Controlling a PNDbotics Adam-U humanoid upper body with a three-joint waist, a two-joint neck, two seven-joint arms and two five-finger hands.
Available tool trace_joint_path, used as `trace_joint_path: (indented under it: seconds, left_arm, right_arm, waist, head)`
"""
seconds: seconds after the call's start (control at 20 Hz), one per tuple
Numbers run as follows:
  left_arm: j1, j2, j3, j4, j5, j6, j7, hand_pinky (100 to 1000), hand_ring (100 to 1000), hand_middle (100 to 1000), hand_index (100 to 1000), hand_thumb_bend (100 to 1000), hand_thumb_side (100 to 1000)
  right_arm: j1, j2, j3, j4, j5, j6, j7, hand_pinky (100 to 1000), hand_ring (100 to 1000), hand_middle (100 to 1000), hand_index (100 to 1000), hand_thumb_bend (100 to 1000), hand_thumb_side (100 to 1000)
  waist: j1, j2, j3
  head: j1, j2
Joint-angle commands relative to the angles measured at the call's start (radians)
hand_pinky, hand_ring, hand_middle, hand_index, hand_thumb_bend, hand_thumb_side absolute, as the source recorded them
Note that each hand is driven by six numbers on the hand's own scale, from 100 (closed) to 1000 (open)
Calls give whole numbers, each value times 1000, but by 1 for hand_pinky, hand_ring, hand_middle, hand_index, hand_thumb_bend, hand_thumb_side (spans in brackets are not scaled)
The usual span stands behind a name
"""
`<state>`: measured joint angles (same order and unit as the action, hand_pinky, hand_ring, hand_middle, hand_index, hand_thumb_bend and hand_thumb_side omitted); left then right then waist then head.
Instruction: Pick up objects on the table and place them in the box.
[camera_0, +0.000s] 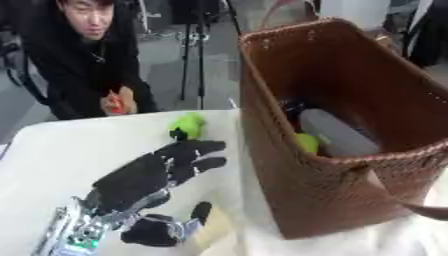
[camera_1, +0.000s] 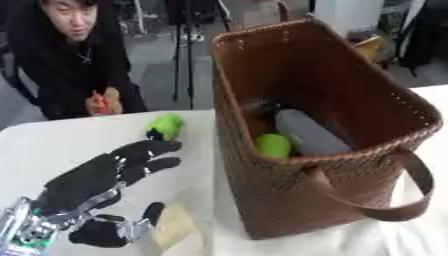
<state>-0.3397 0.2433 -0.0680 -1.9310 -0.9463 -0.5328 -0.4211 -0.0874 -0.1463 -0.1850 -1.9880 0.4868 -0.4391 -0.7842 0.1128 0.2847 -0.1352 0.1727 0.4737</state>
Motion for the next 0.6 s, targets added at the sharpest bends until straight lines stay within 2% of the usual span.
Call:
trace_joint_path:
  seconds: [0.05,0.15,0.2,0.25,0.35,0.6]
  left_arm:
    - [0,-13,-13,10,-72,-29,28,1000,1000,1000,1000,100,692]
    - [2,-25,-23,37,-78,-38,30,1000,1000,1000,1000,100,764]
    - [1,-28,-24,47,-74,-42,25,1000,1000,1000,1000,100,764]
    - [0,-30,-25,53,-70,-44,21,1000,1000,1000,1000,100,830]
    - [1,-31,-27,66,-52,-46,0,1000,1000,1000,1000,100,852]
    - [1,-30,-21,77,20,-20,-47,1000,1000,1000,1000,100,840]
  right_arm:
    - [-8,-17,-1,-12,-8,-33,-28,816,765,749,787,100,1000]
    - [-10,-15,0,-12,-8,-32,-24,816,765,749,787,100,1000]
    - [-10,-14,0,-12,-8,-32,-23,816,765,749,787,100,1000]
    - [-10,-14,0,-12,-8,-31,-23,816,765,749,787,100,1000]
    - [-11,-14,1,-12,-8,-31,-22,817,765,749,788,100,1000]
    - [-13,-12,3,-12,-9,-31,-16,815,763,747,785,100,1000]
  waist:
    - [-5,-11,0]
    - [-5,-9,-1]
    - [-5,-9,0]
    - [-5,-9,0]
    - [-5,-8,0]
    - [-7,-6,3]
  head:
    - [-1,-1]
    - [-1,-2]
    - [-1,-2]
    - [-1,-2]
    - [0,-2]
    - [1,-4]
